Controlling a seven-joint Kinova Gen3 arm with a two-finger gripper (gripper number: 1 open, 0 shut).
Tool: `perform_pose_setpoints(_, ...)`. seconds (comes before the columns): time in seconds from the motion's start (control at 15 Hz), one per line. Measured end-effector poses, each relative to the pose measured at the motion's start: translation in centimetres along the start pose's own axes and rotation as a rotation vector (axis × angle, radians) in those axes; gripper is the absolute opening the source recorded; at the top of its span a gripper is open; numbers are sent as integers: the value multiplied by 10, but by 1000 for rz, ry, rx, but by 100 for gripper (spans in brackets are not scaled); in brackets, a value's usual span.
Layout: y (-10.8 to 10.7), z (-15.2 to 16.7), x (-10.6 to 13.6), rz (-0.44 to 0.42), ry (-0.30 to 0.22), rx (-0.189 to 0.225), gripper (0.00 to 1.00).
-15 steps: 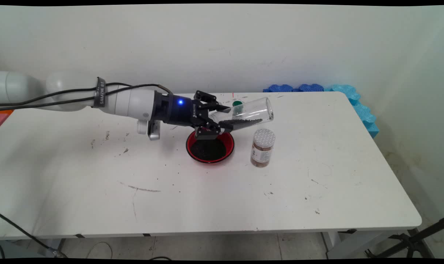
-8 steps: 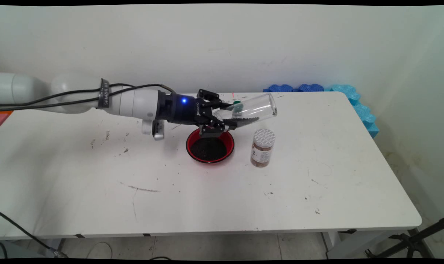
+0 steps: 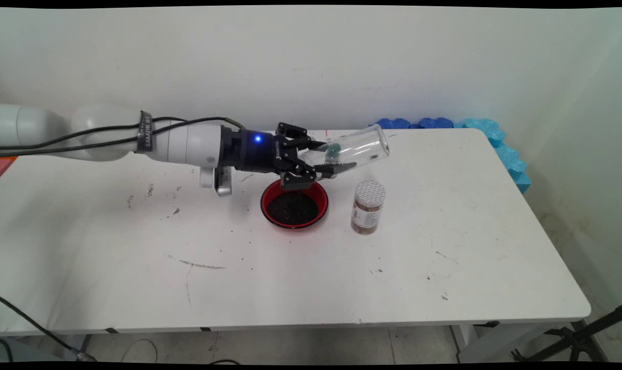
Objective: Pour the black seasoning powder in the red bowl
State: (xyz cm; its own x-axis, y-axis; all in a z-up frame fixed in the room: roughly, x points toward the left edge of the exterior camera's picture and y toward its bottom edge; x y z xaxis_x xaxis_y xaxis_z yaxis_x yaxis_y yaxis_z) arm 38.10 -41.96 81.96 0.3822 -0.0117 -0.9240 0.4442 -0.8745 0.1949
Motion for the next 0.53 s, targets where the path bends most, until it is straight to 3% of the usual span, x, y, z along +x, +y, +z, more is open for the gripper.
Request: perform_pose_setpoints(0.53,0,-3,-3,1,-36,-12,0)
